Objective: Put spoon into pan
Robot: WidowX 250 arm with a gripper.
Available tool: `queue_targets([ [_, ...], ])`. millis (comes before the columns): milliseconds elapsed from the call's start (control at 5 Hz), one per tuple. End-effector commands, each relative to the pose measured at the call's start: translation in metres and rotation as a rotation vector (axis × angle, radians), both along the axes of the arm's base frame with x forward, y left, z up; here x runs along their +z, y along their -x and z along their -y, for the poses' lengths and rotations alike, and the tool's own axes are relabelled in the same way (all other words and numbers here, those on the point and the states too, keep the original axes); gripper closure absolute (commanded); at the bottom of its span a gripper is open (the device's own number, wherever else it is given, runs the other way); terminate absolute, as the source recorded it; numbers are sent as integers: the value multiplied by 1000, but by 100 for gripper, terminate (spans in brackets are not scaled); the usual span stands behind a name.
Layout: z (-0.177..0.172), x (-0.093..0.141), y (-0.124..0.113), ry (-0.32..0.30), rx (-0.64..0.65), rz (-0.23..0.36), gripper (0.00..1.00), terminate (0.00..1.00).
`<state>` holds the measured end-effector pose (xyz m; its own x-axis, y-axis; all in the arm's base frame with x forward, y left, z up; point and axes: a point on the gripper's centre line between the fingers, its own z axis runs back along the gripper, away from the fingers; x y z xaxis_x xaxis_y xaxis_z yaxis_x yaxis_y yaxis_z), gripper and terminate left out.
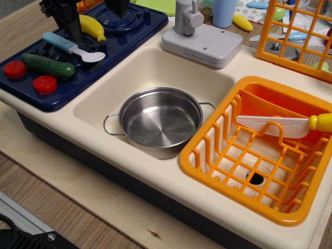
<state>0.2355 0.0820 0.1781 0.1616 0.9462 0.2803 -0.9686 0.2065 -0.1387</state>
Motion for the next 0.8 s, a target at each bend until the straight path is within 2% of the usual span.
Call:
queue_targets([
  [0,0,0,0,0,0,0,0,0],
  [600,-17,-17,-6,1,-7,-7,0,0],
])
